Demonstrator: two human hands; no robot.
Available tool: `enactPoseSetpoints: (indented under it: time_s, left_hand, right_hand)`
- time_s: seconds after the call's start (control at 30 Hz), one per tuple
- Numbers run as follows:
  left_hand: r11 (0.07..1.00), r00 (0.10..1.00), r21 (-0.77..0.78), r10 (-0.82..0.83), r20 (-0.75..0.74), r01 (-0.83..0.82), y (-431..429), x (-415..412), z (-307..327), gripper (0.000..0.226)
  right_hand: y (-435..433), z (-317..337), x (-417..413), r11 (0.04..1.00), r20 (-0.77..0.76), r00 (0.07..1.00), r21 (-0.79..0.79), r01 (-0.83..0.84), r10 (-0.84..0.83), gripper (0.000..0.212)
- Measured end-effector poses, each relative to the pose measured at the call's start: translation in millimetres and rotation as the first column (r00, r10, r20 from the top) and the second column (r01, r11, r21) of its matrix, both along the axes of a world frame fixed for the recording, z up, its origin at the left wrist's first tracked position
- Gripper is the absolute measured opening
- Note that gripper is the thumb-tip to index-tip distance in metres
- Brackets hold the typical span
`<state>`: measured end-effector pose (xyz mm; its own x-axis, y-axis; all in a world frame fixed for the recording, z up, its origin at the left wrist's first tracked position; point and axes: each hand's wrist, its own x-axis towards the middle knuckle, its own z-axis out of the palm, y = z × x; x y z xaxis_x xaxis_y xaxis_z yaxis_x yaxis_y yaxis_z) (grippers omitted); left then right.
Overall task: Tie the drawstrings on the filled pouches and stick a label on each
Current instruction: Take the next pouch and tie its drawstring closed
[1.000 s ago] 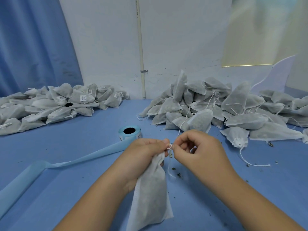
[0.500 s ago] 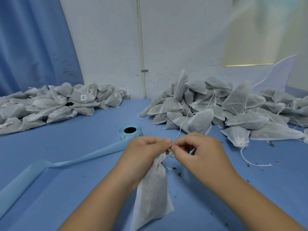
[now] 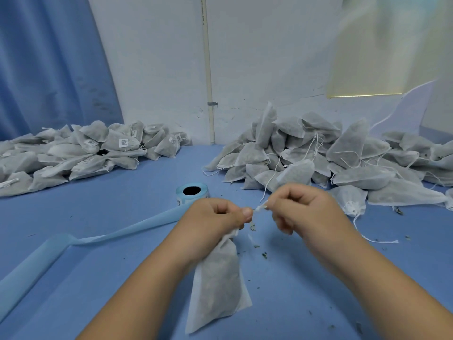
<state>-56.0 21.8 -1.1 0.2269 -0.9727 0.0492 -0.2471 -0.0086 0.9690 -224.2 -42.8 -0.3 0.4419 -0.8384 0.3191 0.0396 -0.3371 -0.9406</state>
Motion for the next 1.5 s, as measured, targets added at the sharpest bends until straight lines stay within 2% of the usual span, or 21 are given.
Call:
enactPoseSetpoints:
  time_s: [0.07, 0.17, 0.23, 0.3, 0.4, 0.5, 0.57, 0.63, 0.73, 0.83, 0.93, 1.0, 1.07, 1.17, 1.23, 1.3, 1.37, 1.4, 1.5]
  left_hand:
    - [0.999, 0.998, -0.003, -0.033, -0.049, 0.033, 0.6, 0.6, 0.7, 0.022]
    - [0.996, 0.991, -0.021, -0.093, -0.094, 0.091, 1.9, -0.1, 2.8, 0.023]
    - [0.991, 0.988, -0.037, -0.128, -0.083, 0.125, 3.2, -2.1, 3.3, 0.024]
    - [0.991, 0.991, -0.041, -0.126, -0.049, 0.124, 3.3, -2.6, 3.7, 0.02]
    - [0.998, 0.999, -0.059, -0.026, 0.032, 0.028, -0.9, 6.6, 0.9, 0.026]
    - [0.997, 0.997, -0.067, 0.028, 0.07, -0.023, -3.4, 14.5, -1.1, 0.024]
    - [0.999, 0.993, -0.029, -0.015, 0.12, 0.018, -3.1, 17.3, -2.8, 0.019]
    - [0.988, 0.977, 0.061, -0.147, 0.156, 0.139, 0.0, 20.0, -2.6, 0.013]
    - [0.941, 0.938, 0.165, -0.317, 0.138, 0.294, 5.8, 26.7, -1.1, 0.032]
    - [0.927, 0.921, 0.193, -0.354, 0.164, 0.322, 6.6, 27.9, -0.2, 0.038]
    - [0.931, 0.919, 0.209, -0.341, 0.199, 0.3, 5.4, 24.1, -0.9, 0.034]
    - [0.932, 0.912, 0.22, -0.337, 0.233, 0.288, 5.0, 20.7, -1.8, 0.028]
    - [0.937, 0.904, 0.226, -0.323, 0.281, 0.265, 3.8, 16.2, -3.5, 0.031]
    - [0.973, 0.926, 0.171, -0.205, 0.316, 0.157, 0.6, 7.3, -7.2, 0.032]
    - [0.995, 0.95, 0.074, -0.081, 0.3, 0.062, -3.4, 1.2, -11.2, 0.032]
    - [0.999, 0.965, -0.024, 0.038, 0.26, -0.033, -7.0, -2.6, -13.7, 0.034]
    - [0.994, 0.977, -0.07, 0.092, 0.192, -0.08, -9.2, -3.5, -13.2, 0.03]
    - [0.993, 0.982, -0.076, 0.099, 0.161, -0.087, -9.7, -3.1, -12.6, 0.029]
    - [0.994, 0.986, -0.043, 0.102, 0.131, -0.098, -12.0, -0.6, -13.5, 0.028]
  right_hand:
    - [0.3, 2.3, 0.0, 0.987, 0.202, 0.977, 0.133, -0.093, 0.065, 0.009]
    - [4.1, 1.9, 5.9, 0.935, 0.426, 0.897, 0.259, -0.244, 0.116, 0.008]
    - [6.5, 1.0, 9.5, 0.879, 0.548, 0.827, 0.325, -0.349, 0.126, 0.008]
    - [7.7, 2.1, 10.0, 0.813, 0.601, 0.787, 0.386, -0.437, 0.139, 0.008]
    - [3.2, 5.6, 5.2, 0.738, 0.505, 0.84, 0.488, -0.466, 0.197, 0.009]
    - [-3.1, 6.0, -0.1, 0.738, 0.35, 0.906, 0.541, -0.403, 0.239, 0.01]
    - [-5.6, 4.4, -0.5, 0.739, 0.321, 0.922, 0.563, -0.37, 0.217, 0.01]
    - [-9.5, 2.6, -0.6, 0.778, 0.312, 0.94, 0.555, -0.296, 0.135, 0.01]
    - [-17.9, 0.8, -3.7, 0.852, 0.31, 0.95, 0.507, -0.133, -0.036, 0.011]
    - [-24.4, -1.1, -8.1, 0.879, 0.337, 0.925, 0.477, -0.005, -0.178, 0.018]
    - [-25.9, -0.7, -9.6, 0.893, 0.364, 0.893, 0.442, 0.085, -0.265, 0.016]
    - [-24.8, 0.3, -9.6, 0.909, 0.375, 0.879, 0.392, 0.139, -0.296, 0.018]
    - [-21.3, 0.4, -8.7, 0.932, 0.345, 0.885, 0.294, 0.214, -0.312, 0.023]
    - [-8.9, -1.2, -3.0, 0.942, 0.22, 0.919, -0.001, 0.336, -0.327, 0.023]
    - [2.3, -2.4, 2.8, 0.923, 0.191, 0.949, -0.245, 0.295, -0.253, 0.023]
    - [11.0, -5.6, 6.9, 0.794, 0.037, 0.972, -0.57, 0.213, -0.234, 0.016]
    - [15.6, -11.5, 9.7, 0.631, -0.134, 0.947, -0.771, 0.086, -0.293, 0.006]
    - [16.1, -14.4, 10.6, 0.612, -0.194, 0.933, -0.79, 0.036, -0.305, 0.005]
    - [14.9, -18.6, 11.0, 0.651, -0.292, 0.901, -0.759, -0.015, -0.319, 0.006]
